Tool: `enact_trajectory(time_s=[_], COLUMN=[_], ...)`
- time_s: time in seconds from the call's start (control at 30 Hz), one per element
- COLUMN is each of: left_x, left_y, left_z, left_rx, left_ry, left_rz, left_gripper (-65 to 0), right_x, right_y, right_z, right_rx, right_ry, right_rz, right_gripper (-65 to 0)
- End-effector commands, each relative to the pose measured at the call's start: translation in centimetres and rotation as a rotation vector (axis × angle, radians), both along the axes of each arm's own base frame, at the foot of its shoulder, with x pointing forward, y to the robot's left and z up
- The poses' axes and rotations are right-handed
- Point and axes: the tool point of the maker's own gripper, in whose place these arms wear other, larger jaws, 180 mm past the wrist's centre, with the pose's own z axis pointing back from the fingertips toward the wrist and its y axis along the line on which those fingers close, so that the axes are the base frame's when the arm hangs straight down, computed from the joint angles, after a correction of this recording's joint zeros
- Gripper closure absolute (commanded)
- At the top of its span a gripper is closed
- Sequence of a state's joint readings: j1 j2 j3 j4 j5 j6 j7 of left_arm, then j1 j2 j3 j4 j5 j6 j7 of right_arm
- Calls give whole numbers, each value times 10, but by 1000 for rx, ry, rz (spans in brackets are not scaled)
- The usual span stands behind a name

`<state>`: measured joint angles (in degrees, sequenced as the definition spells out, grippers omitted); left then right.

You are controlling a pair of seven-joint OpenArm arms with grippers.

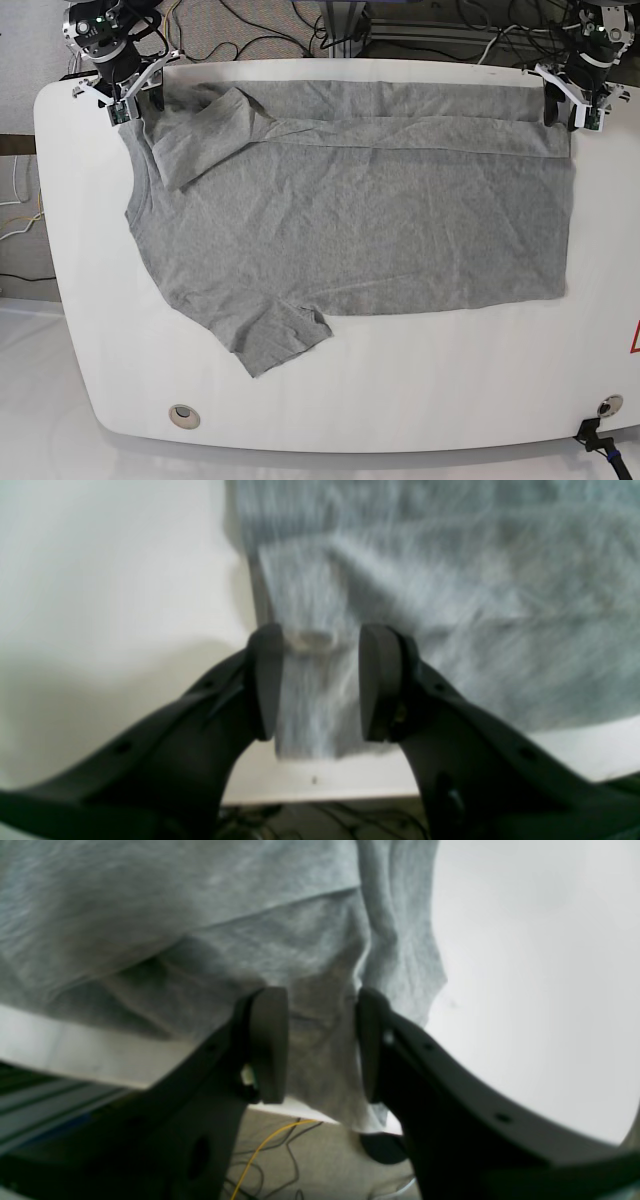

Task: Fold the T-shirt properly
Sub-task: 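Lower the folded edge, open both grippers and lift away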

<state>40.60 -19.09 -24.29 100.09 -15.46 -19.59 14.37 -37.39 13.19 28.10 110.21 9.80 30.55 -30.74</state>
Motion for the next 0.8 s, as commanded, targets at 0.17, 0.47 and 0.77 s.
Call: enact_trajectory(time_s=[0.17,0.47,0.77], left_x=[29,55,61], left_y=[-20,-60,-101], left_z=[40,42,26], left_rx=[-11,-140,-117], left_ry=[-147,-244,-219], left_rz=[-38,11,-43], left_gripper=[-235,-234,-234], right_x=[21,53,77], right_y=[-1,51,72], right_z=[32,33,35], right_rx=[-19,94,72], right_ry=[-115,-188,-233], right_rz=[-6,46,76], right_gripper=[-224,-221,-216])
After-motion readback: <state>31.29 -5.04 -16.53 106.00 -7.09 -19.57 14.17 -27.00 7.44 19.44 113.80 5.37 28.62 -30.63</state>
